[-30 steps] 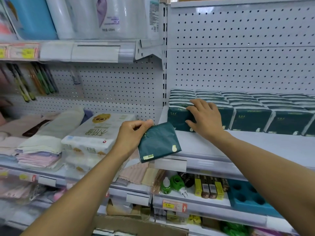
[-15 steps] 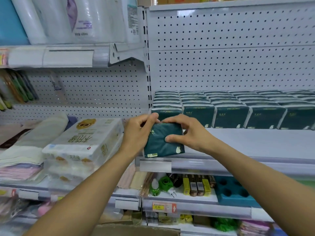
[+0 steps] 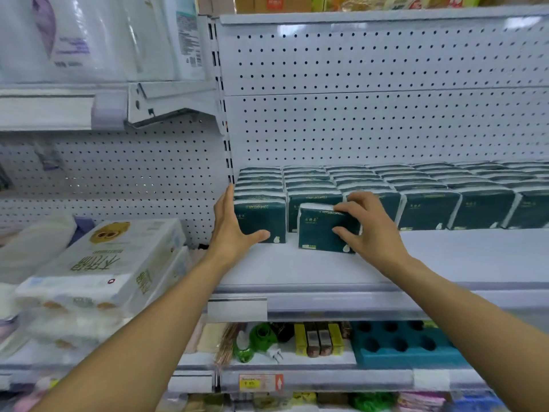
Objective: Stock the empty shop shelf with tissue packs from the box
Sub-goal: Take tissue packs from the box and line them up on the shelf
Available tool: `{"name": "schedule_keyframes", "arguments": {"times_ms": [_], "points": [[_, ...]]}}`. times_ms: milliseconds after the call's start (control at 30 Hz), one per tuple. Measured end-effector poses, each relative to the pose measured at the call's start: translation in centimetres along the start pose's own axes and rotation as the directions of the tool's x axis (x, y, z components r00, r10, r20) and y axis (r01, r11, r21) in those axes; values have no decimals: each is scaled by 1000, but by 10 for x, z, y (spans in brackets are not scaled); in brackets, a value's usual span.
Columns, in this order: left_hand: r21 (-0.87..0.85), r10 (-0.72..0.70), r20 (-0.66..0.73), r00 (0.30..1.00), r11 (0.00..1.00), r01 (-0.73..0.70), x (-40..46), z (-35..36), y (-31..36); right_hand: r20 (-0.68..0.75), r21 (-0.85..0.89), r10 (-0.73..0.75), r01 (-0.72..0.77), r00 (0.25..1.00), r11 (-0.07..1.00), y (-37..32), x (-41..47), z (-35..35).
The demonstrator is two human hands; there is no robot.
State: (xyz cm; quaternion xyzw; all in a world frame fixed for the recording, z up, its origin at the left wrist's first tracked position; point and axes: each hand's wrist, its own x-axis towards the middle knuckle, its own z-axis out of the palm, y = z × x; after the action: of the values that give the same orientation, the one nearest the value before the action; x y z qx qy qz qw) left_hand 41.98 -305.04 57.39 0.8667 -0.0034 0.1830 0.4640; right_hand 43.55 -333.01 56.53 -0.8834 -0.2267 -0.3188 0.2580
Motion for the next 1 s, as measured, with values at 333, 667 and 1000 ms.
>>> {"name": "schedule_keyframes", "arguments": {"times_ms": [333,667,1000], "points": [[-28,11,-11,1000,1000,-11,14,12,-6,-55,-265,-157,137,986,954,9,24,30],[-13,29,-23,999,999,-29,15,16,-9,117,-289,-218,243,969,926,7,35,43],[86,60,-30,998,995,-58,16,15,-12,121,-406,-222,252,968,879,-3,31,38]]}}
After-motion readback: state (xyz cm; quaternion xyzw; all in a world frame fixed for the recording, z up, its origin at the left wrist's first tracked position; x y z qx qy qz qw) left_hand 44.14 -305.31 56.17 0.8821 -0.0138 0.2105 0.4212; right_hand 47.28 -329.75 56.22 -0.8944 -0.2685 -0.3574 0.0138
